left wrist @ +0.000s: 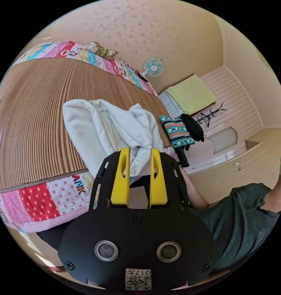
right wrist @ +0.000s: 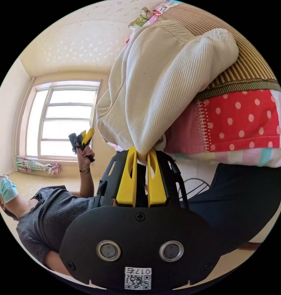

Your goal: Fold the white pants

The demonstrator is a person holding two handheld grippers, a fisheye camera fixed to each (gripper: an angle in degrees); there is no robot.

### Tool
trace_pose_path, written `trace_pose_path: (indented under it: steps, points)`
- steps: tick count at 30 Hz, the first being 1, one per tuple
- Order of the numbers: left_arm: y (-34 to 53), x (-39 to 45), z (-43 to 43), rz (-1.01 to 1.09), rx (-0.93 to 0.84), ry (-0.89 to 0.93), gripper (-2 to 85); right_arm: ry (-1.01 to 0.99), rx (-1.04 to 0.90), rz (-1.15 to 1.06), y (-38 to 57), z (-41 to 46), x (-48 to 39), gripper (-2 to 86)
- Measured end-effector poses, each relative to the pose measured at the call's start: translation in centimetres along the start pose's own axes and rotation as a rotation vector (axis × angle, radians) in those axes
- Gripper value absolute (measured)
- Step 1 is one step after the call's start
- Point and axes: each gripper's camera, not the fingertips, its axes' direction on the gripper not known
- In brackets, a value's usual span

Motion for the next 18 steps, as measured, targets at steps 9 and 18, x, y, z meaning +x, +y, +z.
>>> trace_pose_path:
  steps: [9, 18]
  points:
    - [-3.0, 6.8, 12.2, 0.180, -0.268, -0.009, 10.0, 0.097, 0.518, 0.223, 2.2, -8.9, 4.0, 9.9]
    - [0.1, 7.3, 17.6, 0.160, -0.397, 0.044, 10.0, -0.156, 0.528, 0.163, -0.4, -7.9, 8.4, 8.2]
